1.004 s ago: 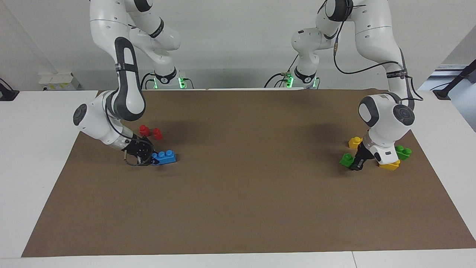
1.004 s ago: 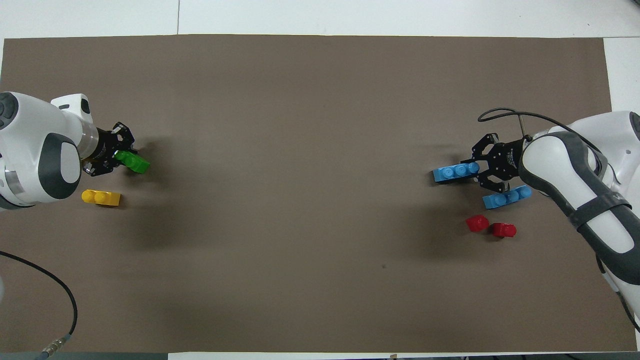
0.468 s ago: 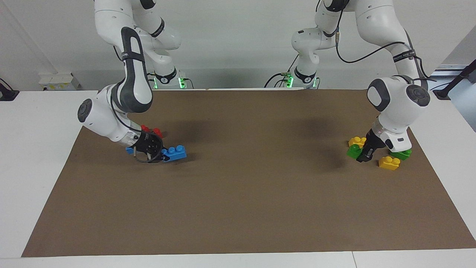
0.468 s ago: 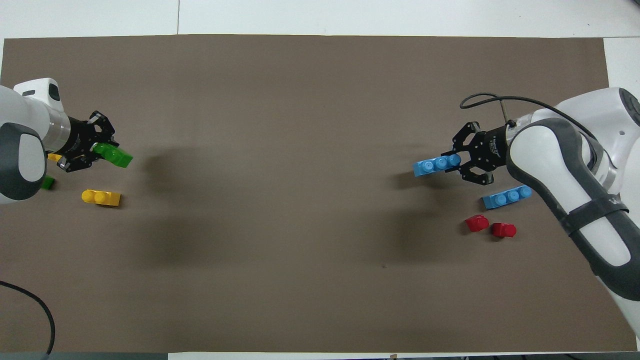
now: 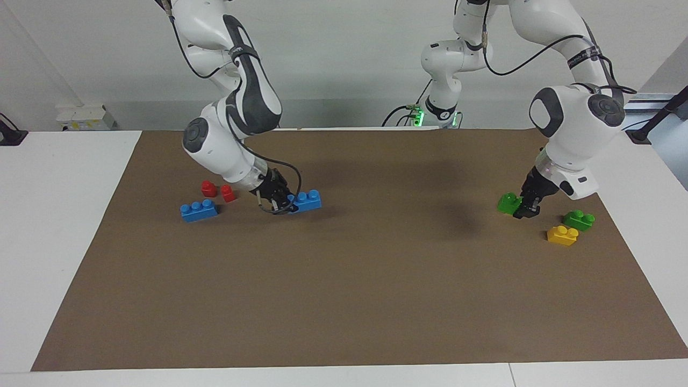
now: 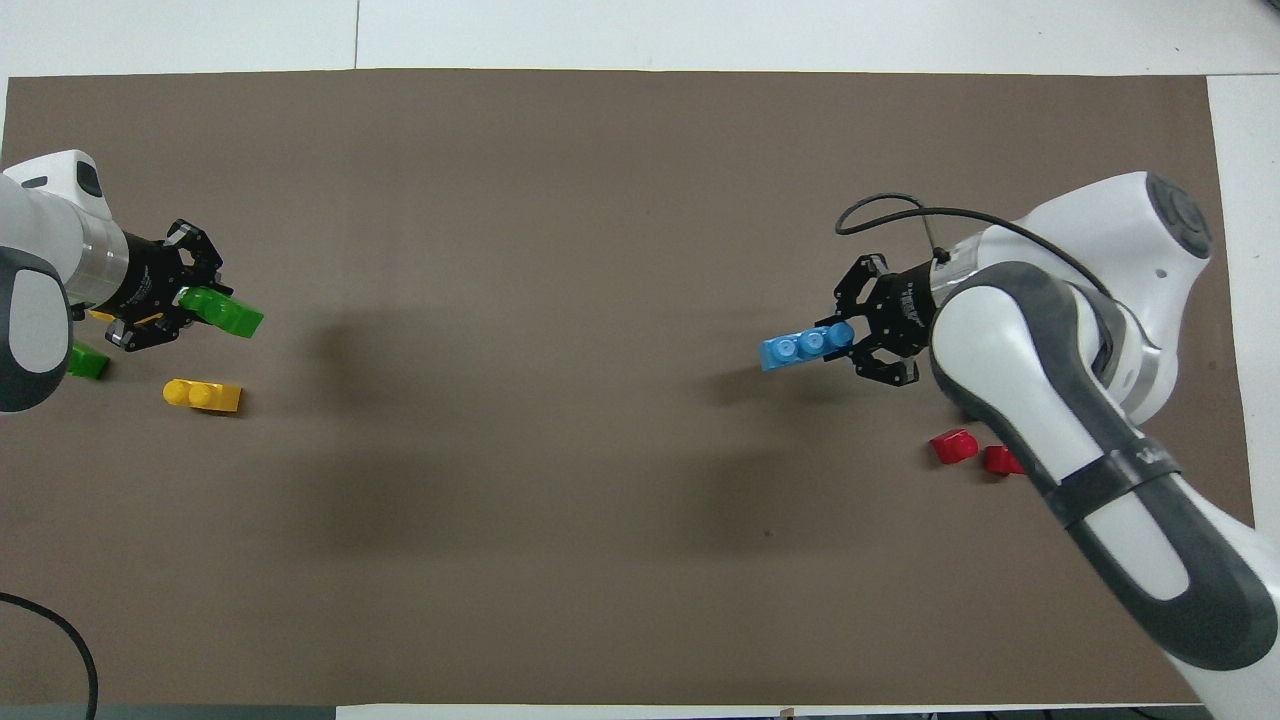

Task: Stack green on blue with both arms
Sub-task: 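Lift the green brick with the left gripper while the right gripper carries blue inward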

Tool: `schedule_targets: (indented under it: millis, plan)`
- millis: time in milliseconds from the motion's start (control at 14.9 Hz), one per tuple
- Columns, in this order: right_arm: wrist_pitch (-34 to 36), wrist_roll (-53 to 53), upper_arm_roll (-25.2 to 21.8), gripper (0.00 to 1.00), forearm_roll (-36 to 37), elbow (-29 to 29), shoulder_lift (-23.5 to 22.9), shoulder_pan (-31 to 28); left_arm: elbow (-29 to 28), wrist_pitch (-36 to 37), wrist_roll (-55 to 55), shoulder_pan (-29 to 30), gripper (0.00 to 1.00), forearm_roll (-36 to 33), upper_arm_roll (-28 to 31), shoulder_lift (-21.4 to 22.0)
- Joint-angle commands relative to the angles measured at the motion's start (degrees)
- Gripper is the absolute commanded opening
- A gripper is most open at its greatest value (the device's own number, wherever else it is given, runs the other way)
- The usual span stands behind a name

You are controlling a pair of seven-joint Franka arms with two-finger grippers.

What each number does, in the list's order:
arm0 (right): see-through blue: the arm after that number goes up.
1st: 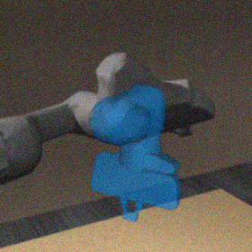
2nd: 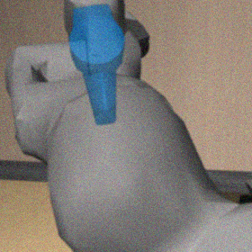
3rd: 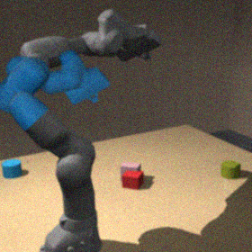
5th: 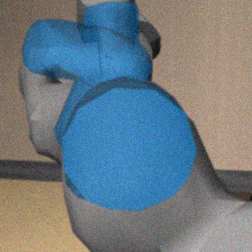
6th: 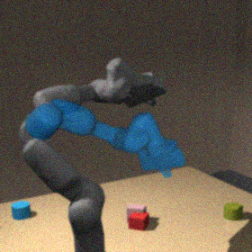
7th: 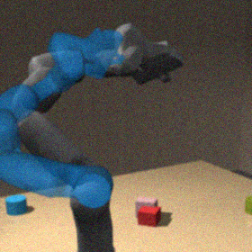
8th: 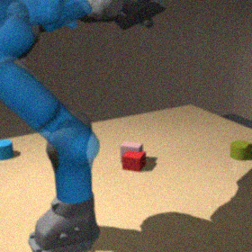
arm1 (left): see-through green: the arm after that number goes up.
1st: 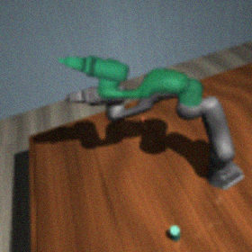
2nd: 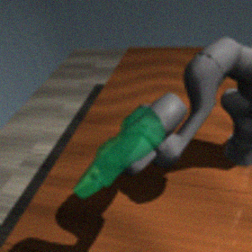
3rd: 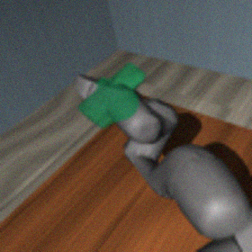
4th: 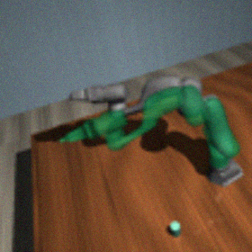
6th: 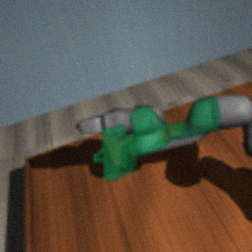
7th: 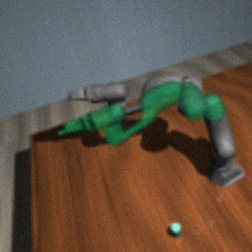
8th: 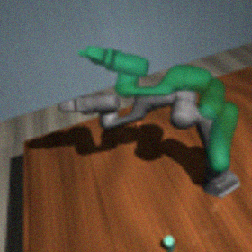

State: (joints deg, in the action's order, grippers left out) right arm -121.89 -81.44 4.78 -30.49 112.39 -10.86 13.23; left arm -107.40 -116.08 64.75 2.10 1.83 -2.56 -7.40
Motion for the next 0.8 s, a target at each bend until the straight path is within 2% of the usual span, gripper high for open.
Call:
schedule_targets:
  millis: [0,201,401,535,736]
  plan:
    - [-4.57,-5.9,-0.3,0.0,-1.5,1.69,0.75,4.16,-0.53,2.7,11.32,-3.06,0.0,-0.78,0.45,2.21]
    - [-10.97,-10.74,-0.3,0.0,-1.5,4.59,1.19,9.25,-0.61,4.2,20.03,-7.18,0.0,-0.78,0.54,3.45]
    - [-20.91,-16.11,-0.21,0.0,-1.5,7.49,0.84,14.35,-0.61,5.25,27.95,-11.93,0.0,-0.86,0.54,4.32]
    - [-23.47,-18.22,-0.21,0.0,-1.59,7.85,0.31,17.17,-0.79,5.25,32.52,-14.83,0.0,-0.86,0.45,4.68]
    - [-24.18,-18.32,-0.21,0.0,-1.59,9.08,0.13,17.36,-1.66,5.17,37.54,-18.88,0.0,-0.86,0.45,5.38]
